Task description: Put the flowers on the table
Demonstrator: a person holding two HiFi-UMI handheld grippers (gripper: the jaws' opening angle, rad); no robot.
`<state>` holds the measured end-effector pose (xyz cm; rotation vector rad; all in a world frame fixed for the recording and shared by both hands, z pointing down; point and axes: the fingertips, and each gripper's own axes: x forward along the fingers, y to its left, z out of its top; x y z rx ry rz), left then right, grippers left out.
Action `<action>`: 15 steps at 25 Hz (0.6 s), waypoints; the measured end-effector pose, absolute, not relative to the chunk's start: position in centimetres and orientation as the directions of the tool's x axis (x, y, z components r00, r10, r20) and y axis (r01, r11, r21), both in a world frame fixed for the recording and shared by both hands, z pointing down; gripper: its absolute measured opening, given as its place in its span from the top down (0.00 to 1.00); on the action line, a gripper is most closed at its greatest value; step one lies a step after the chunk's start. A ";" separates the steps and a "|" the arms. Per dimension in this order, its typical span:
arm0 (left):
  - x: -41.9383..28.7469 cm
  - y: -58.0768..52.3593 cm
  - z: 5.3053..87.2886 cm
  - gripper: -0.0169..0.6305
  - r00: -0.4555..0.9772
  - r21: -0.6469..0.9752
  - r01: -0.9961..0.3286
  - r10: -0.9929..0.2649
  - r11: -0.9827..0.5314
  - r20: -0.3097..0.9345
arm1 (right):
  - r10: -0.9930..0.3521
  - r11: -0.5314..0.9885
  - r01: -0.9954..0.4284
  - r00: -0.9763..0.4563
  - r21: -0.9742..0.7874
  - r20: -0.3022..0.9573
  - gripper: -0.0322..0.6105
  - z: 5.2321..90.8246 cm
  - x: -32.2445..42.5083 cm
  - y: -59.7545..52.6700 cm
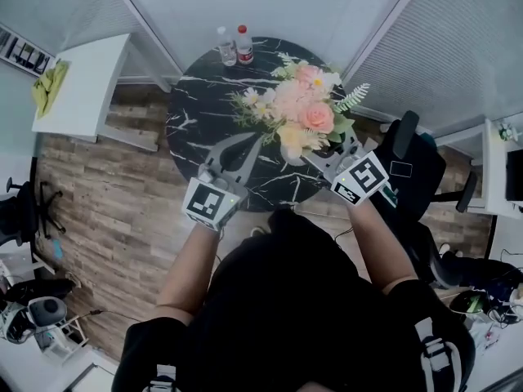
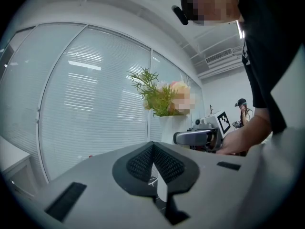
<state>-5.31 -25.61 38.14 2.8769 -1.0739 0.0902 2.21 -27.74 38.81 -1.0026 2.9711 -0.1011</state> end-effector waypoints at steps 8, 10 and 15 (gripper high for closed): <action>-3.0 -30.7 39.2 0.96 0.737 0.038 -0.674 -0.668 -0.738 0.104 | -0.587 0.808 -0.586 -0.810 -0.059 0.015 0.42 40.0 4.1 -33.3; -2.9 -31.7 39.8 0.96 0.728 0.044 -0.683 -0.676 -0.729 0.111 | -0.587 0.807 -0.587 -0.809 -0.068 0.016 0.42 40.7 4.5 -34.4; -3.1 -35.6 41.7 0.96 0.715 0.048 -0.698 -0.690 -0.715 0.116 | -0.604 0.793 -0.604 -0.796 -0.078 0.025 0.42 42.8 4.9 -38.1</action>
